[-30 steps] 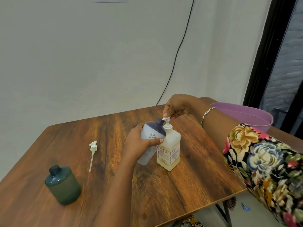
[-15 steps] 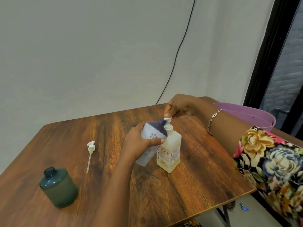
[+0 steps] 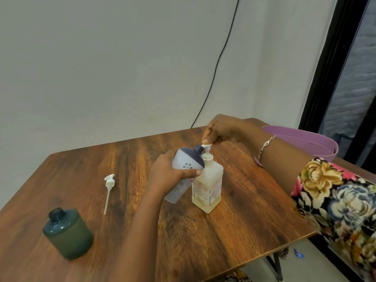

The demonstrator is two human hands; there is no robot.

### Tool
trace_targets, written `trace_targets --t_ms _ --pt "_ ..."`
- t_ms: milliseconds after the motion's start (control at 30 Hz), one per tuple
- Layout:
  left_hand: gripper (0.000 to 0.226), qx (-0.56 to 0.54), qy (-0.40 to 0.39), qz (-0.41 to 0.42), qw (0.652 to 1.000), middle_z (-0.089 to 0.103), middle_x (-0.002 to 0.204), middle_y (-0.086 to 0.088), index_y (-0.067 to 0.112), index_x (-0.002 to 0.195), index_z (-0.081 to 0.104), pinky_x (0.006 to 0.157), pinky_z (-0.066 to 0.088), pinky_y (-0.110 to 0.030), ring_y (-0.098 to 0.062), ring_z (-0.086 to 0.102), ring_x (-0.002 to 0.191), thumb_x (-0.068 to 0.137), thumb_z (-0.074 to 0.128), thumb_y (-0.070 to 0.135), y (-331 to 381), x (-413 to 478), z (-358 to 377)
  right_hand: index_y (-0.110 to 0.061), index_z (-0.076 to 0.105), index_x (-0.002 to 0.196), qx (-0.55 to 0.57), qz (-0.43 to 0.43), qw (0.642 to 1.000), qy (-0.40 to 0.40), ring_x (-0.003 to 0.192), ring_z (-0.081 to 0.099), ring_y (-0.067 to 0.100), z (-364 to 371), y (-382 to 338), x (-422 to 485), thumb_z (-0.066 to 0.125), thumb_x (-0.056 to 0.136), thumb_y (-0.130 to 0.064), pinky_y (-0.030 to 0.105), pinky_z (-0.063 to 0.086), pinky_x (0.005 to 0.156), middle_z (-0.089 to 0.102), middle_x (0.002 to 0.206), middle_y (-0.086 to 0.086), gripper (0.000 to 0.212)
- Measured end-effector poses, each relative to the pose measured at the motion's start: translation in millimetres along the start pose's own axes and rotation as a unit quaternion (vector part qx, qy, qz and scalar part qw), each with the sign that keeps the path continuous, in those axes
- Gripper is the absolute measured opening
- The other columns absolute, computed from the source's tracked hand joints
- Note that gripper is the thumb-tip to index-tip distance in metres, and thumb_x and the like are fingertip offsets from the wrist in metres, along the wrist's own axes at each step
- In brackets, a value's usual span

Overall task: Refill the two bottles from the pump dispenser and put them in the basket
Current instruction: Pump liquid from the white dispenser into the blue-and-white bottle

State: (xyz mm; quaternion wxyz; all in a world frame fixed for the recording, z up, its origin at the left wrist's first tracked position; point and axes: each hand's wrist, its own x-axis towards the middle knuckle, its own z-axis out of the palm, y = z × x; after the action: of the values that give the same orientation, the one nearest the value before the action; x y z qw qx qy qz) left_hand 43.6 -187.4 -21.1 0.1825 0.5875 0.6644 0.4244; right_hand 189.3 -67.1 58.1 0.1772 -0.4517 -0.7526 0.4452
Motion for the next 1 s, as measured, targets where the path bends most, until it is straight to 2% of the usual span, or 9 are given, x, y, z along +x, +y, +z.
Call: trace_targets --t_ms 100,267,400,500,767,1000 --pt "0.052 0.009 0.004 0.005 1.0 0.055 0.098 0.004 0.028 0.106 0.05 0.074 0.049 -0.031 -0.011 0.054 0.083 0.064 0.08 0.037 2 0 -1 -0.003 0.061 0.067 -0.026 0.003 1.0 -0.012 0.066 0.053 0.014 3 -7 0 0.06 0.08 0.011 0.021 0.046 0.062 0.06 0.069 0.007 0.019" --pt "0.063 0.04 0.002 -0.009 0.999 0.056 0.108 0.0 0.024 0.115 0.053 0.079 0.051 -0.036 -0.018 0.055 0.092 0.061 0.081 0.042 -2 1 0 -0.003 0.059 0.066 -0.031 0.012 0.999 -0.011 0.061 0.043 0.013 11 5 2 0.059 0.082 0.008 0.021 0.037 0.056 0.055 0.068 0.008 0.02" --pt "0.065 0.049 0.003 -0.013 0.999 0.056 0.107 -0.001 0.021 0.117 0.054 0.07 0.046 -0.029 -0.016 0.055 0.09 0.061 0.08 0.042 1 1 2 -0.003 0.061 0.067 -0.011 0.007 1.0 0.0 0.063 0.046 0.013 8 6 1 0.06 0.081 0.009 0.021 0.039 0.057 0.057 0.07 0.009 0.019" --pt "0.062 0.039 0.012 -0.01 0.999 0.054 0.104 0.001 0.021 0.115 0.053 0.069 0.045 -0.027 -0.015 0.053 0.088 0.063 0.08 0.04 4 1 -1 -0.003 0.062 0.069 0.009 0.005 1.0 -0.007 0.07 0.049 0.016 -1 3 1 0.061 0.08 0.009 0.022 0.043 0.063 0.059 0.073 0.01 0.017" --pt "0.063 0.072 0.002 -0.011 0.997 0.056 0.106 -0.002 0.022 0.112 0.054 0.074 0.049 -0.033 -0.018 0.054 0.09 0.058 0.081 0.042 2 6 0 -0.007 0.061 0.062 -0.135 -0.006 0.991 -0.017 0.059 0.044 0.014 7 0 8 0.062 0.08 0.009 0.021 0.039 0.052 0.058 0.069 0.009 0.024" --pt "0.053 0.067 0.014 0.006 0.998 0.056 0.098 0.002 0.025 0.102 0.052 0.07 0.047 -0.029 -0.013 0.053 0.084 0.061 0.082 0.039 11 7 -7 -0.005 0.063 0.066 -0.077 -0.024 0.997 -0.002 0.063 0.051 0.013 -3 -7 2 0.062 0.078 0.01 0.019 0.044 0.057 0.06 0.069 0.007 0.019"
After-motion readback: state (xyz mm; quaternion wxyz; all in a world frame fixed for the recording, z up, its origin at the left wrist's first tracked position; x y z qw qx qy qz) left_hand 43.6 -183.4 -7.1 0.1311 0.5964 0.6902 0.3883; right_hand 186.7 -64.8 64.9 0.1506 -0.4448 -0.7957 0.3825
